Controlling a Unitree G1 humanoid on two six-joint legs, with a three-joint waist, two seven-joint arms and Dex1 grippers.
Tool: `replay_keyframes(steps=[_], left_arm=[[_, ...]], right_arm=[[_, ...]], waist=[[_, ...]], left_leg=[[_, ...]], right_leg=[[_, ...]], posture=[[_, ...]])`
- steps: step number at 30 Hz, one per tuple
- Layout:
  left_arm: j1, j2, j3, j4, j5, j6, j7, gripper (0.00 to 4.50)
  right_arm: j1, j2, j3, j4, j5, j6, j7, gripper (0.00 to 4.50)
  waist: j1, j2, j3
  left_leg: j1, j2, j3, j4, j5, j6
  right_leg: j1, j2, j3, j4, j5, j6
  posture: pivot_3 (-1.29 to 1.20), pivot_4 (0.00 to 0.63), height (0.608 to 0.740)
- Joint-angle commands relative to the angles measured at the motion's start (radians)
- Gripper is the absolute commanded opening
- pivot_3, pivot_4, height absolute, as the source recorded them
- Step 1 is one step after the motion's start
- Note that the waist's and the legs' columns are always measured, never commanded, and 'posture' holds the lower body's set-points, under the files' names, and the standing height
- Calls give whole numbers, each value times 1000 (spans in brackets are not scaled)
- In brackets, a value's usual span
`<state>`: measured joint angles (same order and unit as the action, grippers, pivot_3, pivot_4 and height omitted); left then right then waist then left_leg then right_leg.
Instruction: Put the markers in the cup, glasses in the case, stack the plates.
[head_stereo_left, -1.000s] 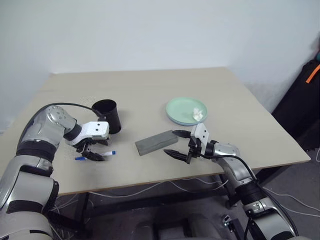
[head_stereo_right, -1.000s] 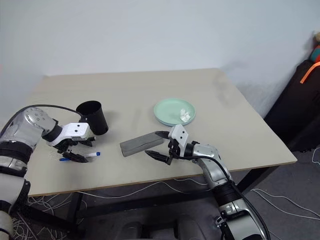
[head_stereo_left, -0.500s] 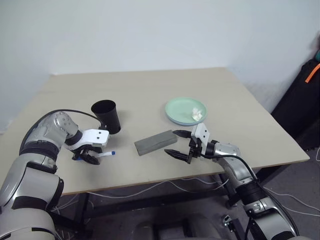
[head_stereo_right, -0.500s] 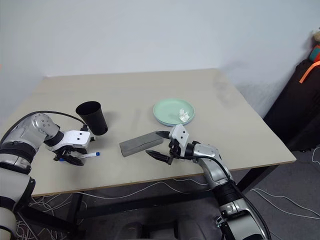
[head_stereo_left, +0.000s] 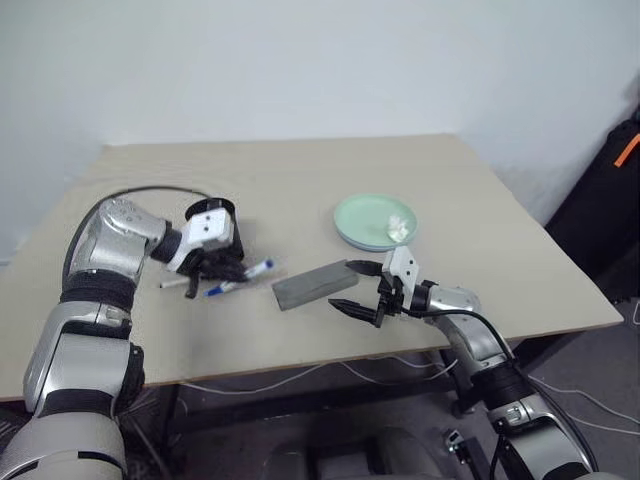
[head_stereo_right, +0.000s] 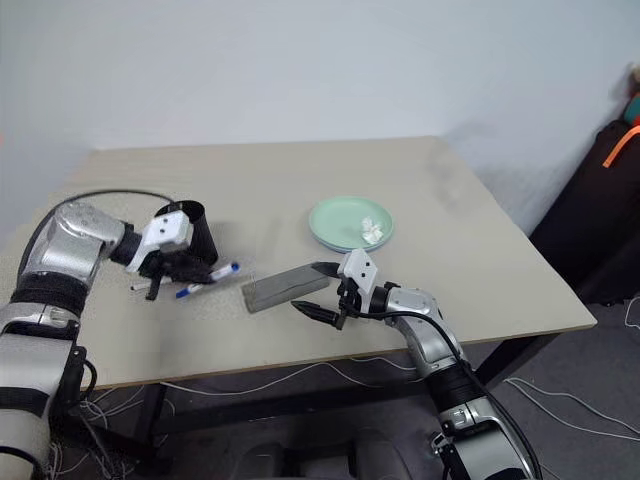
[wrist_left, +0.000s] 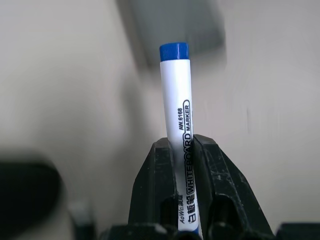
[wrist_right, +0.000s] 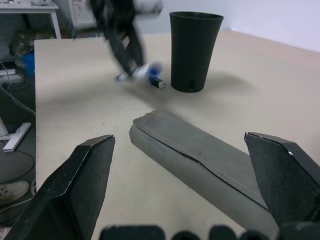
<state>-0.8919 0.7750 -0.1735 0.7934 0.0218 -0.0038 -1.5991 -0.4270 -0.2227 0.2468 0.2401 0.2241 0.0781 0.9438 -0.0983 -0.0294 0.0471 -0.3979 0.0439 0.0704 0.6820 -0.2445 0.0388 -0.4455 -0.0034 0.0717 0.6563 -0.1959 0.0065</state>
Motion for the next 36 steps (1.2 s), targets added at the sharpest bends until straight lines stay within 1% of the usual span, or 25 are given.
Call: replay_keyframes(steps=[1, 3, 6, 7, 9, 11, 15, 17, 19, 25, 32, 34, 36], left_arm=[[33, -4, 106, -211, -139, 148, 28, 68], [58, -24, 166, -293, -194, 181, 98, 68], [56, -67, 252, -320, -227, 210, 281, 68], [49, -87, 287, -303, -225, 192, 377, 68], [44, -114, 332, -278, -217, 160, 511, 68], [57, -136, 369, -254, -193, 91, 653, 68], [99, -163, 398, -226, -161, -36, 832, 68], [124, -176, 394, -209, -131, -89, 920, 68], [139, -187, 390, -193, -116, -114, 977, 68], [182, -211, 405, -176, -130, -131, 1062, 68], [204, -234, 410, -147, -152, -163, 1073, 68], [206, -238, 416, -122, -158, -160, 1080, 821], [216, -241, 411, -119, -158, -162, 1086, 1458]], right_arm=[[-18, -9, -13, -33, 10, -1, 15, 4500], [-19, -10, -10, -35, 10, 1, 20, 4500], [-21, -8, -7, -35, 9, 2, 24, 4500], [-22, -7, -6, -34, 8, 2, 24, 4500], [-23, -6, -6, -32, 7, 1, 25, 4500], [-22, -6, -5, -28, 6, 0, 26, 4500], [-19, -8, -5, -23, 7, -1, 29, 4500], [-19, -9, -4, -21, 6, -1, 31, 4500], [-22, -9, -3, -16, 4, -4, 34, 4500], [-25, -9, -3, -17, 2, -2, 38, 4500], [-24, -7, -1, -22, 4, 5, 41, 4500], [-24, -7, 0, -26, 4, 8, 41, 4500], [-23, -7, 0, -31, 4, 12, 40, 4500]], waist=[[-2, 0, 0], [-2, 0, 0], [0, 1, 0], [0, 1, 0], [0, 1, 0], [0, 0, 0], [1, 0, 0], [1, 0, 0], [1, 0, 0], [1, 0, 0], [1, 0, 0], [1, 0, 0], [1, 0, 0]], left_leg=[[1, 0, 0, 0, 0, 0], [2, 1, 0, -1, 0, 0], [3, 1, -1, 0, 0, 0], [3, 1, -1, 0, 0, 0], [4, 1, -1, 1, 0, 0], [4, 1, -1, 2, 0, 0], [4, 1, -1, 1, 0, 0], [3, 1, 0, 1, 0, 0], [3, 0, 0, 0, 0, 0], [3, 0, 0, 1, 0, -1], [3, 0, 0, 0, 0, -1], [3, 0, 0, 0, 0, -1], [3, 0, 0, 0, 0, -1]], right_leg=[[0, 1, 1, 0, 0, 0], [0, 2, 1, 1, 0, 0], [2, 3, 1, 2, 0, -1], [2, 3, 1, 3, 0, -1], [3, 3, 1, 3, 1, -1], [3, 3, 1, 3, 1, 0], [3, 2, 1, 2, 2, 2], [3, 2, 1, 1, 2, 2], [3, 2, 1, 1, 2, 2], [3, 1, 0, 2, 3, 2], [2, 1, 0, 1, 3, 2], [2, 1, 0, 1, 3, 2], [2, 1, 0, 1, 3, 2]], posture=[[0, 0, 740], [0, 0, 740], [0, 0, 740], [0, 0, 740], [0, 0, 740], [0, 0, 740], [0, 0, 740], [0, 0, 740], [0, 0, 740], [0, 0, 740], [0, 0, 740], [0, 0, 740], [0, 0, 740]])
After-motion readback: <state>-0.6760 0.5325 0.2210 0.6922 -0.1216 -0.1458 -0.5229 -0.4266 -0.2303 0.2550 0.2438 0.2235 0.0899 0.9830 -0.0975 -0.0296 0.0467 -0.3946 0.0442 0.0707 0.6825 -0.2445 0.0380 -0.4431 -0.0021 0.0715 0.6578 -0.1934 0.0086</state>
